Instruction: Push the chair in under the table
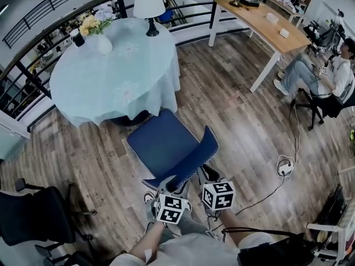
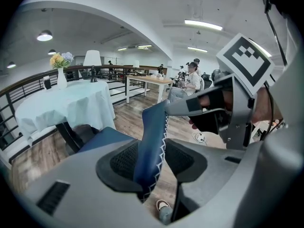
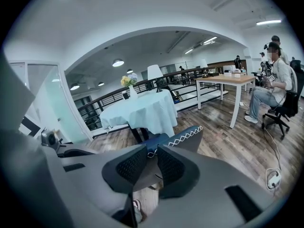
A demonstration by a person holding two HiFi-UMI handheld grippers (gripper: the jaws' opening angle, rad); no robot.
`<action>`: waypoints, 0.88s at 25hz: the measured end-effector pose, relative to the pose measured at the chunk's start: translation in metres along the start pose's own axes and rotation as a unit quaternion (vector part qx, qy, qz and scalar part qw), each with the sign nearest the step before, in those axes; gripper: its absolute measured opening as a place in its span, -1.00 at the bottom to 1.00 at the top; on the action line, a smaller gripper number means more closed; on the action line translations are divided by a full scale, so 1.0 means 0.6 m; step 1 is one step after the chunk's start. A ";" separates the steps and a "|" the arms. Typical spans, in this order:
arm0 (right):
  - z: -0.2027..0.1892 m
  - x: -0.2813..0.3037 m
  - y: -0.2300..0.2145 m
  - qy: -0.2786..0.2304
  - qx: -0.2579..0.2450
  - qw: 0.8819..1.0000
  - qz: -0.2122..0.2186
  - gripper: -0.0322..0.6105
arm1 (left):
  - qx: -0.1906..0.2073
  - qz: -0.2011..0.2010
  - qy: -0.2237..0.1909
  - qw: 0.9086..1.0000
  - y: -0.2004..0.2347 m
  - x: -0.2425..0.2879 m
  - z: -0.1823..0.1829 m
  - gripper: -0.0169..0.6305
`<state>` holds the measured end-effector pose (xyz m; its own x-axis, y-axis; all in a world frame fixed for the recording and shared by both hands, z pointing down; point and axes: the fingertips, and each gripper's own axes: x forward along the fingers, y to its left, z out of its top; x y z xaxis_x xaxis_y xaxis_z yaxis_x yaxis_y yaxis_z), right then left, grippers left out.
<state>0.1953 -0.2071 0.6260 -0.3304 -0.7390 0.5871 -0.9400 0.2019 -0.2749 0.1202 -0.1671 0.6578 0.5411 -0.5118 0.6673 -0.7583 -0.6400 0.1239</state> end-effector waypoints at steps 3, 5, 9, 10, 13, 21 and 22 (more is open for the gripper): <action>0.008 0.010 0.003 0.001 -0.003 1.000 0.002 -0.68 | -0.001 0.003 0.000 1.000 0.012 0.002 0.006 -0.40; 0.013 0.017 0.005 0.003 -0.005 1.000 0.002 -0.68 | -0.001 0.004 0.000 1.000 0.019 0.004 0.009 -0.40; 0.024 0.031 0.007 0.005 -0.004 1.000 0.001 -0.68 | 0.002 0.002 -0.005 1.000 0.035 0.011 0.019 -0.40; 0.026 0.036 0.007 0.004 -0.003 1.000 0.000 -0.68 | 0.003 0.002 -0.007 1.000 0.039 0.014 0.022 -0.40; 0.034 0.047 0.007 0.003 -0.002 1.000 0.001 -0.68 | 0.000 0.003 -0.004 1.000 0.050 0.019 0.026 -0.40; 0.057 0.076 0.016 0.002 -0.003 1.000 0.003 -0.68 | 0.004 0.007 -0.006 1.000 0.085 0.026 0.043 -0.40; 0.060 0.081 0.017 0.001 -0.004 1.000 0.003 -0.68 | 0.005 0.009 -0.007 1.000 0.090 0.027 0.046 -0.40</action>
<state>0.1727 -0.2639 0.6240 -0.3359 -0.7366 0.5871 -0.9388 0.2112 -0.2721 0.0980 -0.2258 0.6552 0.5332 -0.5308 0.6588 -0.7642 -0.6363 0.1058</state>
